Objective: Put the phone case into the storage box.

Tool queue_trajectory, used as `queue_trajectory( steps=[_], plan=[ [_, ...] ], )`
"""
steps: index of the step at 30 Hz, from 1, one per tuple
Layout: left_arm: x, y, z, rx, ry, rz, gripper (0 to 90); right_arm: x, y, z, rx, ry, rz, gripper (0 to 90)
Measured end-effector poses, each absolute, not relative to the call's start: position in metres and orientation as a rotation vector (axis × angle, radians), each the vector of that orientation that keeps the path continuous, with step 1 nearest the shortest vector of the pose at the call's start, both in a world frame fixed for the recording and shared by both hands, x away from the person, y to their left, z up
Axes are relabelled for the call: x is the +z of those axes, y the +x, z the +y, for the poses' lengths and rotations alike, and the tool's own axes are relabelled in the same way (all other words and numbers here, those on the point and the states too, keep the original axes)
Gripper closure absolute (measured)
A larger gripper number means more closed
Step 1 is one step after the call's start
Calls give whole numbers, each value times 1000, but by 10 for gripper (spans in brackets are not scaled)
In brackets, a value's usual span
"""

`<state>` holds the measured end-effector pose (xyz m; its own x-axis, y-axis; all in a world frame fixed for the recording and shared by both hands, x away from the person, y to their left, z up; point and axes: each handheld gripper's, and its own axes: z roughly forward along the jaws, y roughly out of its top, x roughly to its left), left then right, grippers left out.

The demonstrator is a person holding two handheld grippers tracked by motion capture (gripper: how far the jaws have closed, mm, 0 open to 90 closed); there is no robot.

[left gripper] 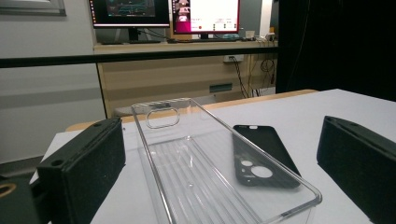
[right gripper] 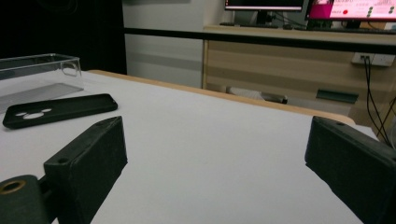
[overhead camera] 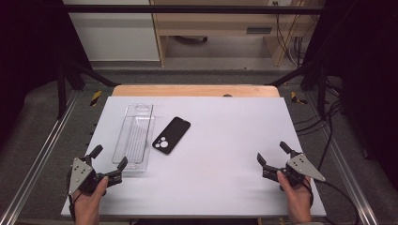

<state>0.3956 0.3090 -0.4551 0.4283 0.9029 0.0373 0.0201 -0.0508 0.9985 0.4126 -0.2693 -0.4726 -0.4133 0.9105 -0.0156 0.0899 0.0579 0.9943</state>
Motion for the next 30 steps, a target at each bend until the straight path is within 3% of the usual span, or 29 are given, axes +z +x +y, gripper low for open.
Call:
queue_trajectory(
  steps=[14,30],
  plan=[
    [-456,395,308,883,1453,887,9,-463,426,-237,1218,1093,1896,70],
    [-457,396,304,888,1500,881,9,-434,478,-162,1110,990,2198,105]
  ],
)
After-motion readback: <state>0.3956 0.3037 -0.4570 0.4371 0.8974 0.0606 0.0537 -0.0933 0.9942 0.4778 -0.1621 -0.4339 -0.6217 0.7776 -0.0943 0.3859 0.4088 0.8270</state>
